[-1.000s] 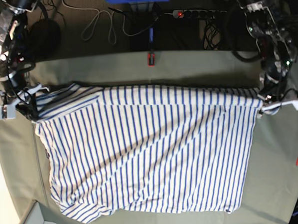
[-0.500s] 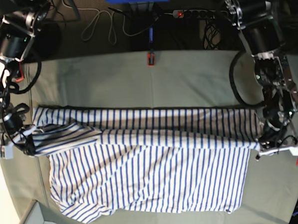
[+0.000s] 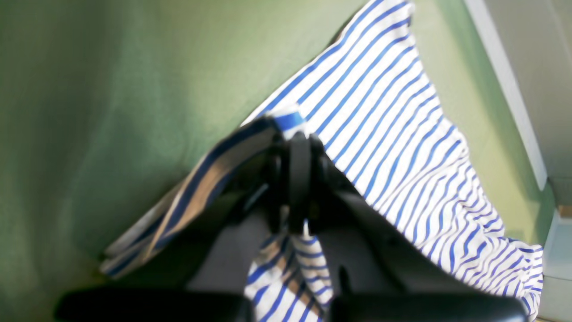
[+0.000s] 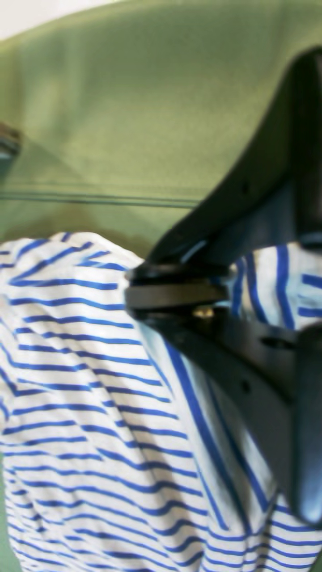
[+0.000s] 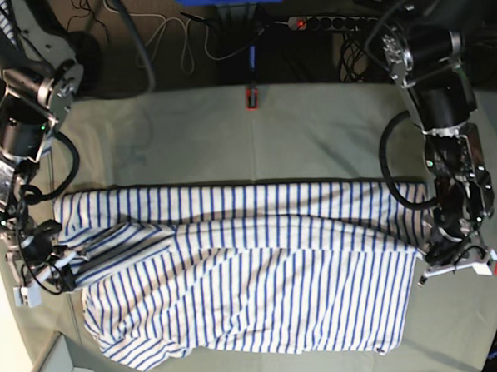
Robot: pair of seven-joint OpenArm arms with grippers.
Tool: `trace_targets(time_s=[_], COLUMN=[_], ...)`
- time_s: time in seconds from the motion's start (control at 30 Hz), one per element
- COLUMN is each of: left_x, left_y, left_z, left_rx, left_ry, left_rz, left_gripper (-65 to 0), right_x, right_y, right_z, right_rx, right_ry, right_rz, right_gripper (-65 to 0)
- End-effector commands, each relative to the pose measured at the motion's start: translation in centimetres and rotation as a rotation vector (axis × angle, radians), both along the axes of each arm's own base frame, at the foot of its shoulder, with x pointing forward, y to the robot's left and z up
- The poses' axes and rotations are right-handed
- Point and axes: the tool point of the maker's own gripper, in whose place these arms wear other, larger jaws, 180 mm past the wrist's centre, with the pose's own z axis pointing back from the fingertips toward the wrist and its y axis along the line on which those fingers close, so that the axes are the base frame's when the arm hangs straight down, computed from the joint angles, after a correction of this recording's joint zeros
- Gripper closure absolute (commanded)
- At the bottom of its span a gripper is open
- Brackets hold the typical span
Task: Layout the t-shirt on the table in an organized manner, then fold the t-shirt properly
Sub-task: 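Fold the held edge forward over the shirt with both grippers, then lift the folded edge with both grippers and raise the shirt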
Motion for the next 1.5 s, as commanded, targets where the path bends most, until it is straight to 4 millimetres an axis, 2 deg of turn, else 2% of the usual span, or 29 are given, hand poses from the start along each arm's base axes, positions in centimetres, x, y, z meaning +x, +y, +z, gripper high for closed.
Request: trace_targets(time_s=[0.0,0.07,0.13,0.3,0.4,0.43,0.47,0.57,0.67,0.73,0.9,0.97,1.17,1.33,1.47], left_x=[1.3,1.3,1.3,1.4,1.5,1.2,0.2,-2.1,-4.8,-6.1,-7.8,-8.2,-7.4,-6.0,-5.9], left_y=[0.7,0.6,0.6,0.7,1.3,1.4,1.5,1.5,1.5,1.8,2.5,2.5,1.9,0.7,0.6], left_z=[2.2,2.0,1.9,2.3,3.7,4.1,3.6,2.9,-0.1,-2.2,-6.2,-7.0,-7.3,-6.6,-6.5], left_rx=[0.020,0.013,0.009,0.011,0.035,0.045,0.052,0.083,0.083,0.088,0.096,0.093,0.084,0.096,0.095], left_ry=[-0.056,-0.052,-0.048,-0.060,-0.090,-0.101,-0.091,-0.082,-0.011,0.028,0.099,0.117,0.124,0.107,0.104], left_rz=[0.007,0.007,0.004,0.006,0.007,0.005,0.004,-0.001,0.001,0.018,0.063,0.069,0.052,0.012,0.010], left_gripper=[-0.1,-1.2,-8.0,-31.1,-38.8,-40.9,-42.1,-42.7,-42.7,-42.7,-42.7,-42.7,-41.3,-25.0,-23.5], right_x=[1.2,1.1,1.1,1.0,1.0,1.0,0.8,-1.1,-3.2,-4.2,-6.5,-7.3,-7.7,-8.1,-8.6], right_y=[-1.0,-1.0,-1.1,-1.3,-2.0,-2.6,-2.8,-3.4,-3.3,-2.5,-1.5,-1.2,-1.2,-1.2,-1.4], right_z=[2.3,2.2,2.1,2.2,2.7,3.3,3.6,3.7,3.2,2.5,0.0,-0.8,-1.3,-3.1,-3.8], right_rx=[-0.018,-0.025,-0.027,-0.034,-0.043,-0.062,-0.076,-0.132,-0.176,-0.177,-0.163,-0.157,-0.153,-0.119,-0.118], right_ry=[-0.067,-0.061,-0.058,-0.058,-0.067,-0.076,-0.082,-0.086,-0.075,-0.071,-0.016,0.002,0.015,0.062,0.088], right_rz=[-0.014,-0.012,-0.011,-0.013,-0.023,-0.028,-0.029,-0.028,-0.021,-0.013,-0.003,-0.001,0.000,-0.003,-0.004], right_gripper=[0.0,0.0,-3.3,-26.0,-36.8,-39.1,-40.3,-40.7,-40.7,-40.7,-40.7,-40.7,-41.0,-41.0,-41.0])
